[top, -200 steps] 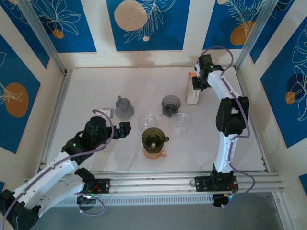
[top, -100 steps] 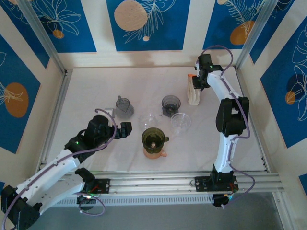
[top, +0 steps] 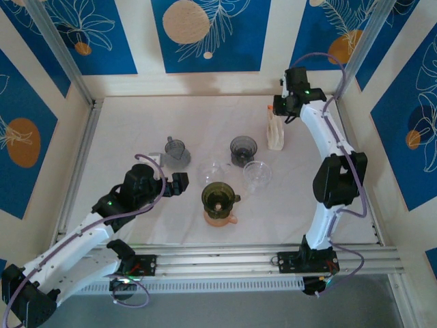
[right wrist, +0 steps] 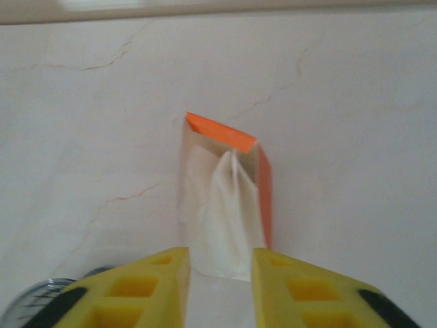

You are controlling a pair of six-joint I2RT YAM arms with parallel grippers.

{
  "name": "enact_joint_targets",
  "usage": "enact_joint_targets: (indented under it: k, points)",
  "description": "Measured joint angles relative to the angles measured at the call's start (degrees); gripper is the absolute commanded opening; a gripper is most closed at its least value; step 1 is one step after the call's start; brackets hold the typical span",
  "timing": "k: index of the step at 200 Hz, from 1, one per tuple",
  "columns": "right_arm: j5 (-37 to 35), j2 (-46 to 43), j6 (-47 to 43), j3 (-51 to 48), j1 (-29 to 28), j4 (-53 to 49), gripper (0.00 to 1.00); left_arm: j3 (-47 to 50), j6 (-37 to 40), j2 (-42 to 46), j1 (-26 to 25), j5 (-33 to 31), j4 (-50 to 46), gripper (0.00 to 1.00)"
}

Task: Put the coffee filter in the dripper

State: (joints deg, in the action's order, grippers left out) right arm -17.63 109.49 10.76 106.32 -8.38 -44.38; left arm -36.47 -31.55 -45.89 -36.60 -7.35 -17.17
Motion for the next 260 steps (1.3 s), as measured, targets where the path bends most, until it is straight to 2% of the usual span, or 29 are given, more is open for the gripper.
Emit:
enact_joint_targets:
  k: [33,83,260]
  points:
    - [0.35,4.96,3.82,1.2,-0.79,-1.7,0.25,0.0,-0.02,0.0,0.0,0.02,0.0,1.0]
    - [0.46,7.41,7.67,3.21,-0.87,-3.08,0.22,0.0,-0.04,-0.02,0.0,0.0,0.0,1.0]
    - [-2.12,15.06,8.26,12.37,-1.16,-5.9,0.2,0.0,-0.02,-1.11,0.35,0.0,0.0,1.0]
